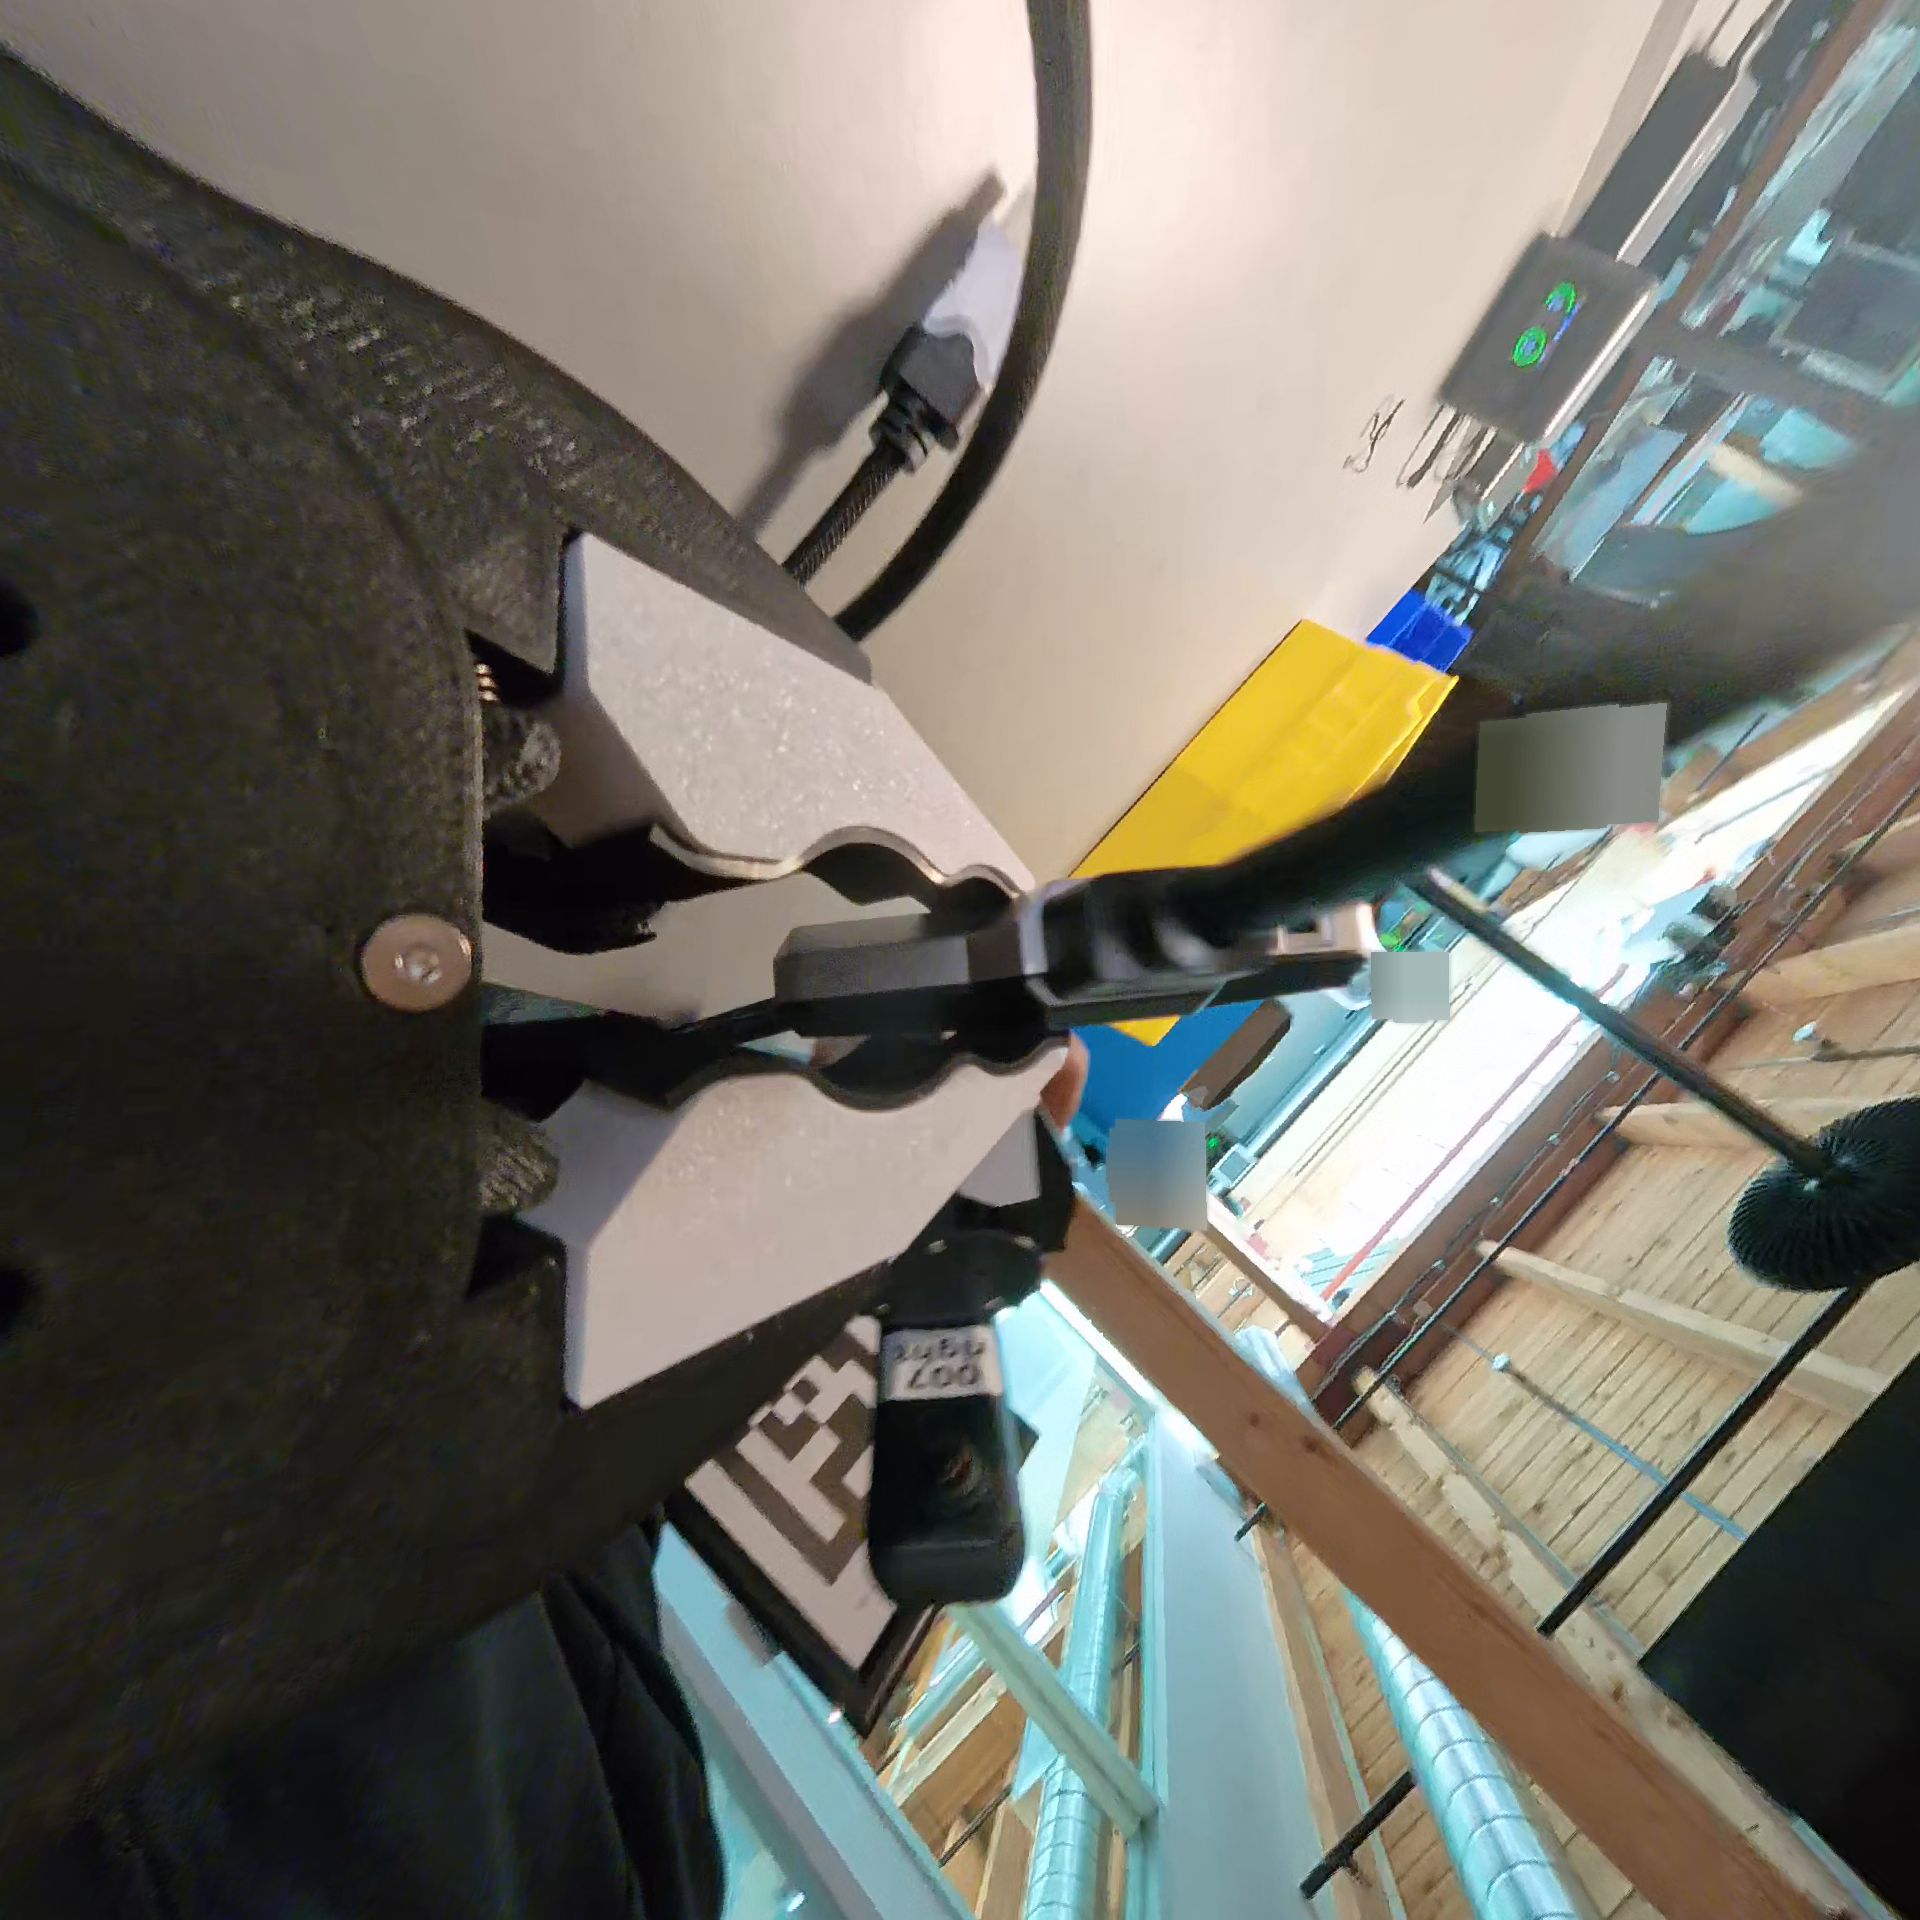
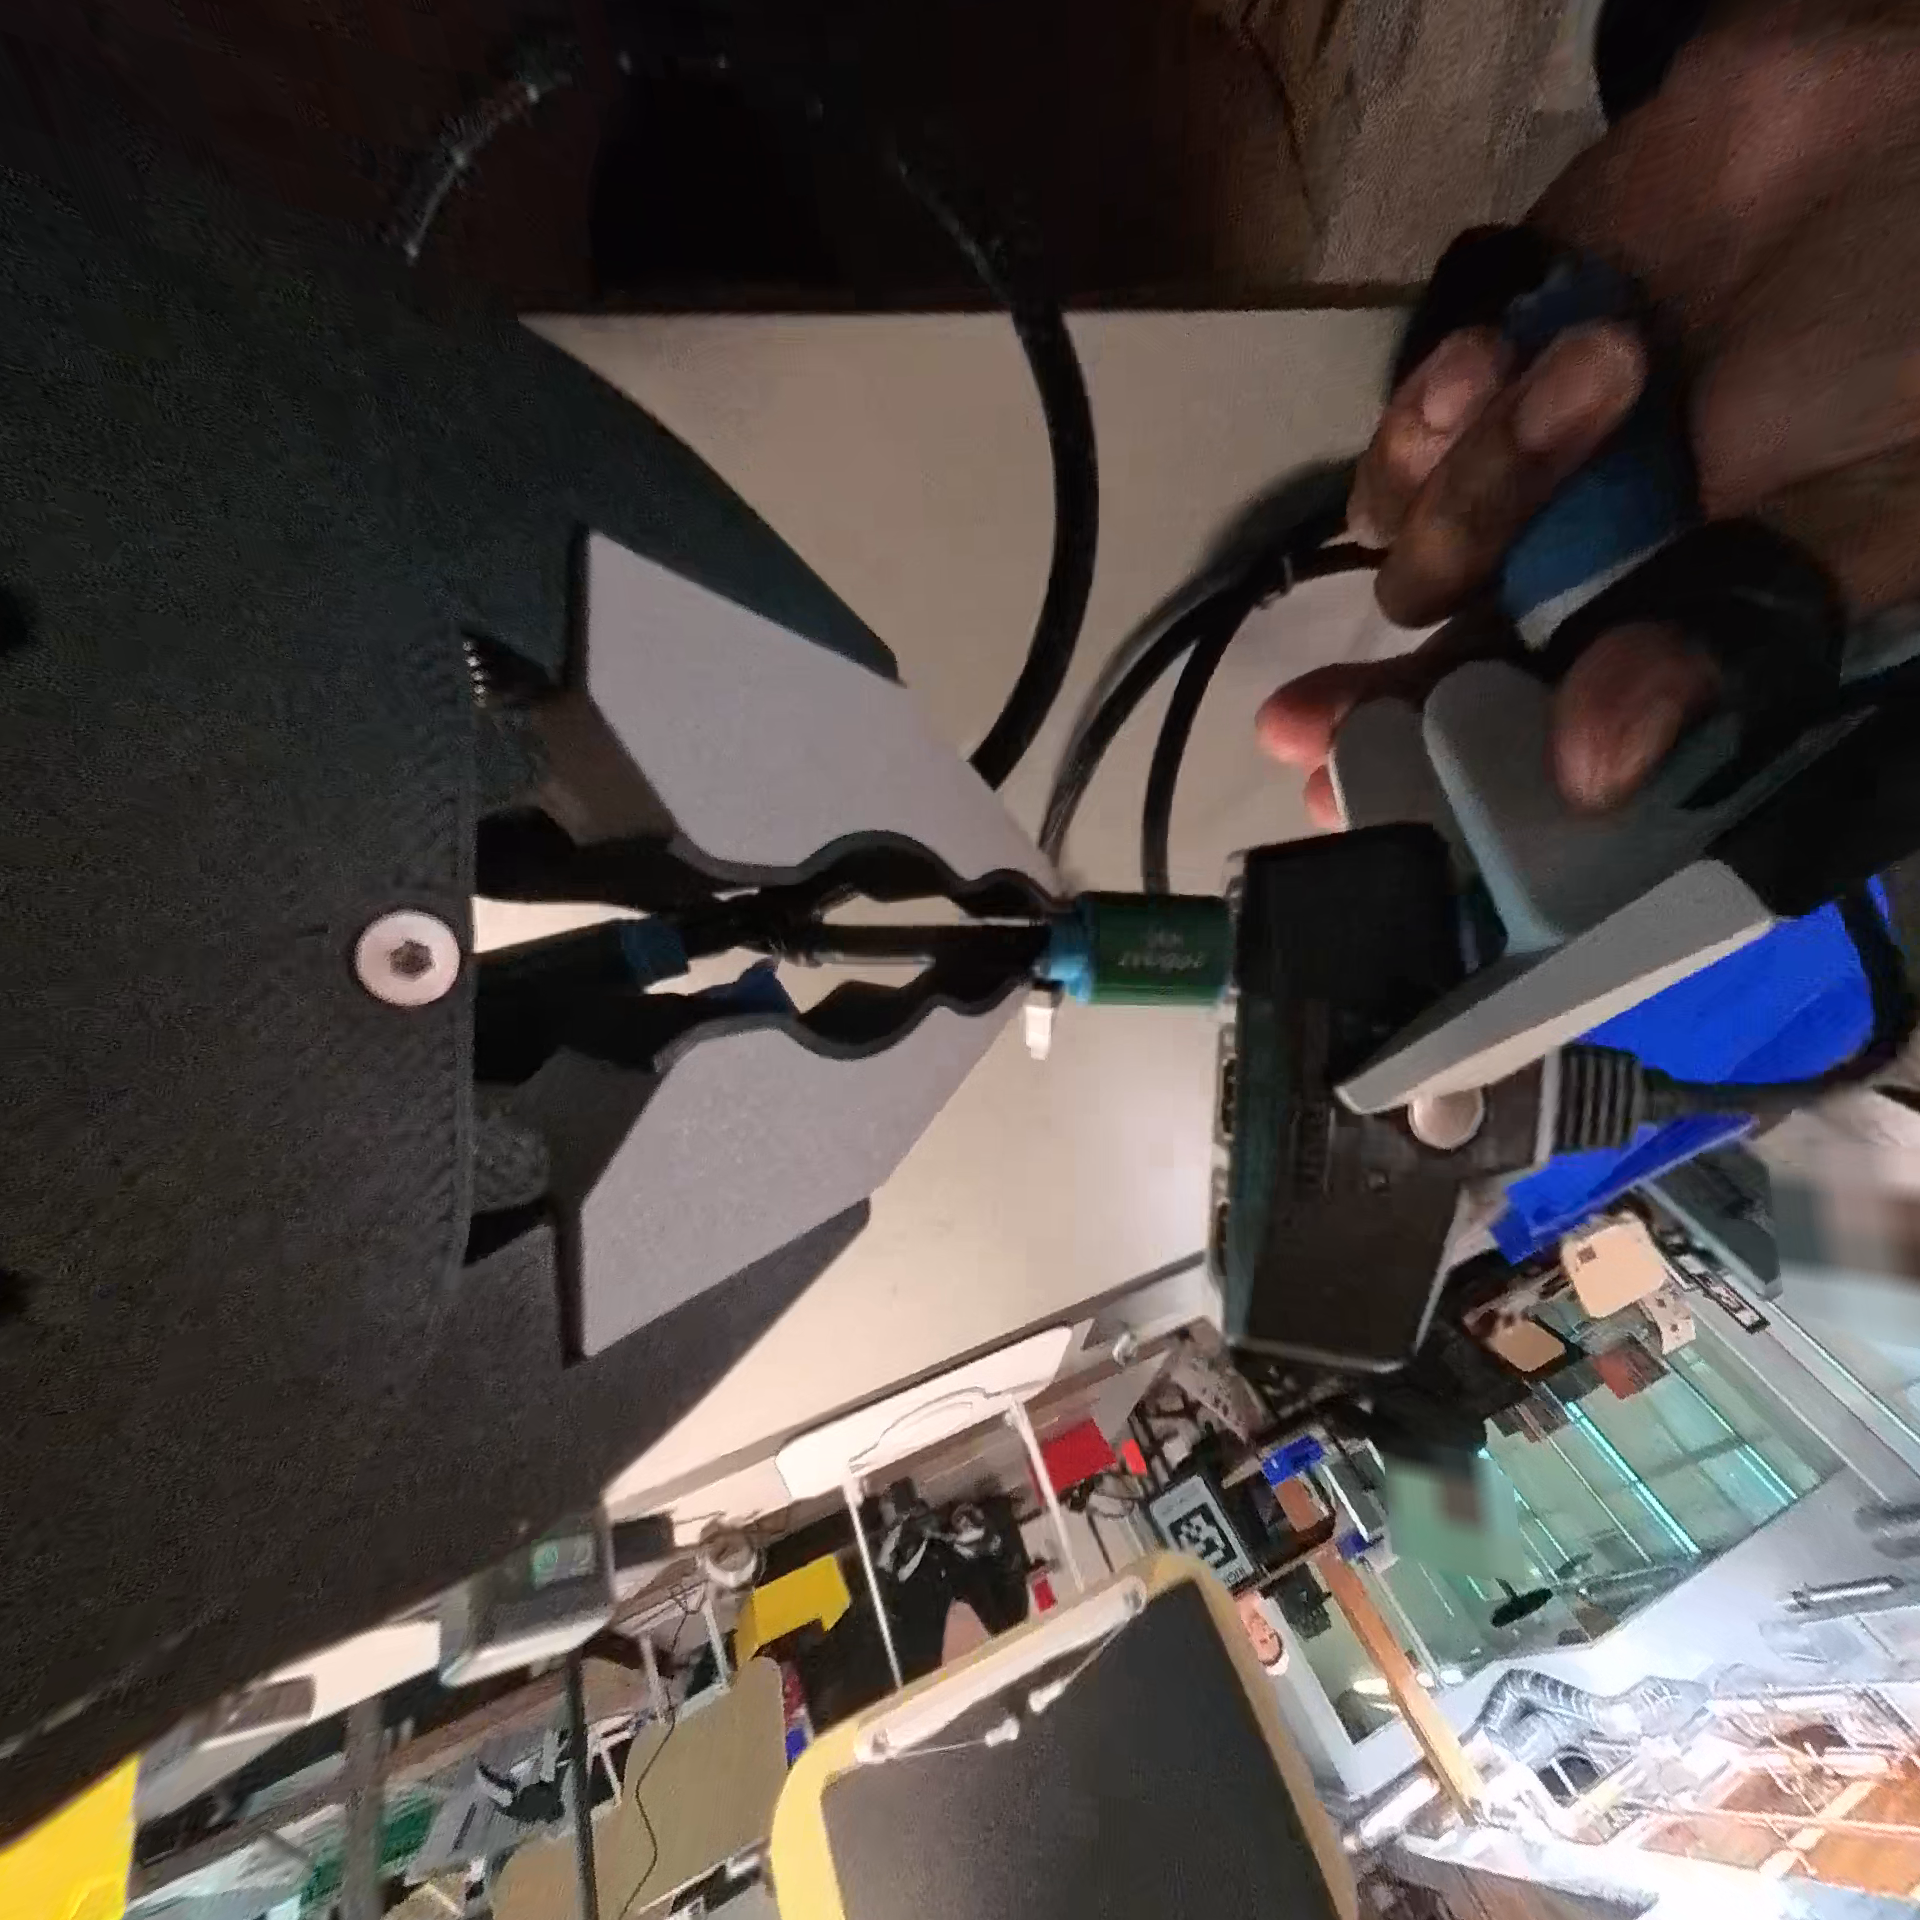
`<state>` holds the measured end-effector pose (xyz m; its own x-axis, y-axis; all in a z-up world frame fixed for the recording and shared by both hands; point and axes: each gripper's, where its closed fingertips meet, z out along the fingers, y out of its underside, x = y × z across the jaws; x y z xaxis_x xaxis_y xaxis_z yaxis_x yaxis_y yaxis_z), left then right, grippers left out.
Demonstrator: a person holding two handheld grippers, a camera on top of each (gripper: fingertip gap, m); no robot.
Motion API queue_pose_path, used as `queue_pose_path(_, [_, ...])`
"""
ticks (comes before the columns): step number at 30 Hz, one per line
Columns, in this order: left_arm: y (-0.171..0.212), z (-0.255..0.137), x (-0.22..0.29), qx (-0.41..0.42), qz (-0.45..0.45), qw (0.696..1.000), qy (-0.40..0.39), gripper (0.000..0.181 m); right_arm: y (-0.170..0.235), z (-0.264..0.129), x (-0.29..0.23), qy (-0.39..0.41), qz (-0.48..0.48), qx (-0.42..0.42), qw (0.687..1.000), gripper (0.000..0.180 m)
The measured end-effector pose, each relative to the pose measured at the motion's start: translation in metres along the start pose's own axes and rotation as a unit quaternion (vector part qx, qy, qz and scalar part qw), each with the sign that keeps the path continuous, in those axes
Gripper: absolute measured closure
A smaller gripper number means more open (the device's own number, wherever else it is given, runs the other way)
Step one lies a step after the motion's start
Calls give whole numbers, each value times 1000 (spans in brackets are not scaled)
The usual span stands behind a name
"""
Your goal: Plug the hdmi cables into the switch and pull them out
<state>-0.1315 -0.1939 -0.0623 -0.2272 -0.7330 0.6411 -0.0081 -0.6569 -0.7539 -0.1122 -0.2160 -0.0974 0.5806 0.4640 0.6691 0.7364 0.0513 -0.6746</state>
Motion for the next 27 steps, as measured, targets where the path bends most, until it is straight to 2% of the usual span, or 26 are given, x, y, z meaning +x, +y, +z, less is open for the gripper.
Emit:
queue_pose_path(6, [3,1,-3,-17,-7,1000,8,160,2,-1,-6,-15,0,-8,1000,172])
queue_pose_path(9, [3,3,0,-20,4,1000,6,159,3,-1,-6,-35,33,-1,999,172])
queue_pose_path(12, [5,3,-7,-30,-21,999,8,160,4,1,-16,-59,43,-8,997,174])
queue_pose_path(27, [10,-3,-4,-75,-1,997,33,159,2,3,-16,-64,33,-10,997,174])
